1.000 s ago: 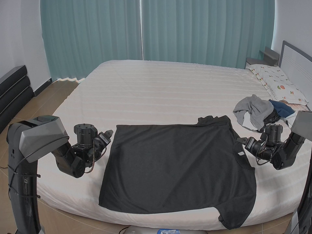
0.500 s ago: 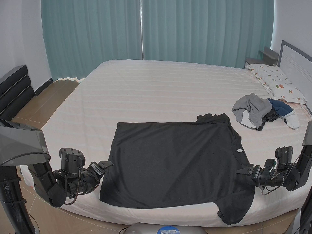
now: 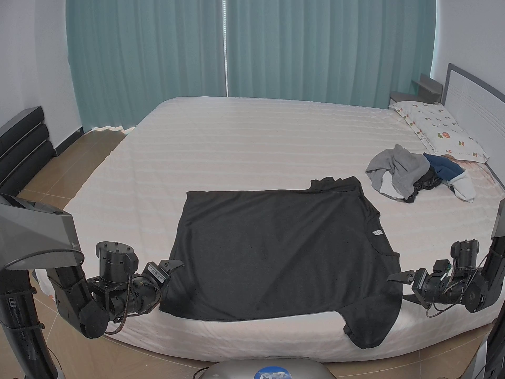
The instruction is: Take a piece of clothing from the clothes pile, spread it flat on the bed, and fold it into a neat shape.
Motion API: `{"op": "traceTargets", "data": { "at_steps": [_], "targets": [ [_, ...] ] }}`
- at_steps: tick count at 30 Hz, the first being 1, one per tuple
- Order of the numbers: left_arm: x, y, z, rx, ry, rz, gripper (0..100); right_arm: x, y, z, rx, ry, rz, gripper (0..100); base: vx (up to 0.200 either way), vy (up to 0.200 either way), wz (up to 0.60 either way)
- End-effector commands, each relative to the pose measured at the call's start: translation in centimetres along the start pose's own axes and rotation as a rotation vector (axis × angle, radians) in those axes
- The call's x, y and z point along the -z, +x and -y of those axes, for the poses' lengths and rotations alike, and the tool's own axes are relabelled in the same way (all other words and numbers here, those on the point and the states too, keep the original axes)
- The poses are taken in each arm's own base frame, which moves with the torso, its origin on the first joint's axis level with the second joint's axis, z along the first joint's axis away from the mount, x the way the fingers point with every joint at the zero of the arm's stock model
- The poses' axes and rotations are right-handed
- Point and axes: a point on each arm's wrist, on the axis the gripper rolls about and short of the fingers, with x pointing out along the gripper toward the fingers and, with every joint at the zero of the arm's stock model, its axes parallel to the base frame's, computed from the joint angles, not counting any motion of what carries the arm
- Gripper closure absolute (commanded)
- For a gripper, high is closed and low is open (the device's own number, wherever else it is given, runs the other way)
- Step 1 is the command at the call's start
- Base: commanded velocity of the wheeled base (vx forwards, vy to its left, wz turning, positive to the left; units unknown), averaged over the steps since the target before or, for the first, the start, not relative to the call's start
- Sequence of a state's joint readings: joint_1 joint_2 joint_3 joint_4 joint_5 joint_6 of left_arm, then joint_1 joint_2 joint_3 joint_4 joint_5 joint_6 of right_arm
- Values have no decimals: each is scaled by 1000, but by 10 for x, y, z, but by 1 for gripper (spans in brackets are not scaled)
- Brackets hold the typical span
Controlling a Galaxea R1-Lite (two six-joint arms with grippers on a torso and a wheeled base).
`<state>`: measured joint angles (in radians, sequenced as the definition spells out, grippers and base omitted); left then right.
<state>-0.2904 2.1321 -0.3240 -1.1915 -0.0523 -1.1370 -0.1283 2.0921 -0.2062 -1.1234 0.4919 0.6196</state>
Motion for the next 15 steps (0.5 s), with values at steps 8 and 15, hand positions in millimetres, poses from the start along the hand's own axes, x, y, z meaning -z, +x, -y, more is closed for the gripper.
{"op": "traceTargets", "data": {
  "at_steps": [8,15],
  "targets": [
    [3,2,0,12,4,-1,0,6,3,6,1,0,-4,0,0,-200,0],
    [-1,-3,-1,15,4,18,0,8,5,9,-14,-11,18,0,0,0,0]
  ]
}}
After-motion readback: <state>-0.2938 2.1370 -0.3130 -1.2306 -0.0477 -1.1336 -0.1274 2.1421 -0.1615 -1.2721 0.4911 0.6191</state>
